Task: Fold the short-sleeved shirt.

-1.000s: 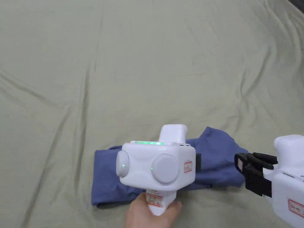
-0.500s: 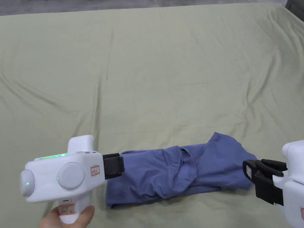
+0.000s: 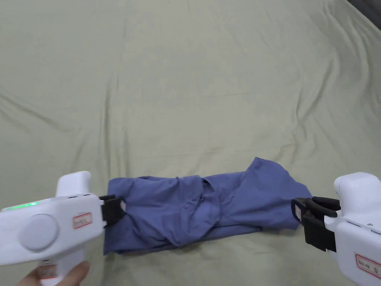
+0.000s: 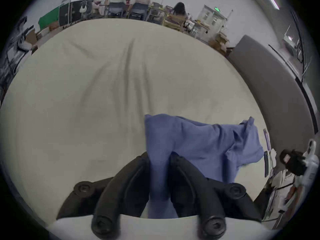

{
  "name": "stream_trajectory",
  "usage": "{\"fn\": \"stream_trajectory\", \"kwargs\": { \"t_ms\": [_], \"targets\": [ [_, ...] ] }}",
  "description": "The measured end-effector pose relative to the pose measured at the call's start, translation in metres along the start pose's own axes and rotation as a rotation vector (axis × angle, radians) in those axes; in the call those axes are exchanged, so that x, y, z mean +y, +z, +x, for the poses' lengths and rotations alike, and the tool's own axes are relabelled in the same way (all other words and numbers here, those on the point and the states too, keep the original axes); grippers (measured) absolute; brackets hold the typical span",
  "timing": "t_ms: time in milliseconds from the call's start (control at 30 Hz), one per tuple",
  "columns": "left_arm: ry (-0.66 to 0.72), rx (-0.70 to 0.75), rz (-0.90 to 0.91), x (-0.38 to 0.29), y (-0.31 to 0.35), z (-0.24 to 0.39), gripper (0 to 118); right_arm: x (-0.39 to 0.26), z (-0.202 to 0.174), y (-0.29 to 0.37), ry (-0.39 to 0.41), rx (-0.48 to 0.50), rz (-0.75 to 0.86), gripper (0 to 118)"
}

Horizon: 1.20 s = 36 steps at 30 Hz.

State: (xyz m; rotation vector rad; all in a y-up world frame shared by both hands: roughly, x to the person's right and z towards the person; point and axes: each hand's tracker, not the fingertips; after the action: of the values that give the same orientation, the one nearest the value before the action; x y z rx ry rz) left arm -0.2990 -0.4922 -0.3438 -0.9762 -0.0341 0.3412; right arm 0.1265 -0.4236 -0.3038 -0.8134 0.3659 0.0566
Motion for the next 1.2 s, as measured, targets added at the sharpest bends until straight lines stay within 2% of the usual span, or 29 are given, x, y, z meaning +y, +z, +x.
{"fn": "stream_trajectory", "kwargs": {
  "t_ms": [67,200,333,400,500,567,733,800,900,933,967,1000,1033,1100,1200],
  "targets": [
    [0.039,0.029,0.026,0.005,0.021,-0.019,19,0.004,0.000,0.000,-0.005,0.006,0.015,3],
    [0.008,0.238,0.056,0.021,0.062,-0.025,18,0.011,-0.002,-0.002,-0.014,0.017,0.039,3],
    [0.043,0.163,0.088,0.026,0.089,0.003,18,0.013,-0.003,-0.009,-0.023,0.037,0.052,3],
    [-0.003,0.139,0.092,0.026,0.086,0.033,18,0.014,-0.003,-0.010,-0.031,0.052,0.053,3],
    [-0.150,0.109,0.053,0.023,0.056,0.091,18,0.012,-0.001,-0.010,-0.040,0.064,0.052,3],
    [-0.204,0.036,-0.001,0.025,0.025,0.128,18,0.009,0.005,-0.009,-0.053,0.066,0.051,3],
    [-0.287,-0.108,-0.151,0.008,-0.055,0.205,18,0.000,0.021,-0.007,-0.094,0.049,0.039,3],
    [-0.246,-0.154,-0.205,0.005,-0.079,0.221,18,-0.003,0.026,-0.006,-0.101,0.040,0.032,3],
    [-0.159,-0.250,-0.245,0.005,-0.096,0.227,23,-0.008,0.035,-0.006,-0.112,0.024,0.019,3],
    [-0.151,-0.277,-0.237,0.006,-0.093,0.227,32,-0.010,0.038,-0.007,-0.117,0.021,0.017,3],
    [-0.165,-0.300,-0.233,0.009,-0.086,0.220,57,-0.011,0.040,-0.007,-0.121,0.019,0.015,3],
    [-0.171,-0.321,-0.220,0.011,-0.076,0.216,76,-0.012,0.042,-0.007,-0.127,0.018,0.014,3],
    [-0.170,-0.340,-0.205,0.015,-0.062,0.211,82,-0.013,0.044,-0.007,-0.132,0.015,0.015,3],
    [-0.165,-0.336,-0.129,0.020,-0.017,0.194,82,-0.012,0.045,-0.005,-0.137,0.014,0.015,3],
    [-0.140,-0.224,0.026,0.026,0.030,0.155,82,-0.012,0.046,-0.003,-0.138,0.007,0.022,3]
  ]
}}
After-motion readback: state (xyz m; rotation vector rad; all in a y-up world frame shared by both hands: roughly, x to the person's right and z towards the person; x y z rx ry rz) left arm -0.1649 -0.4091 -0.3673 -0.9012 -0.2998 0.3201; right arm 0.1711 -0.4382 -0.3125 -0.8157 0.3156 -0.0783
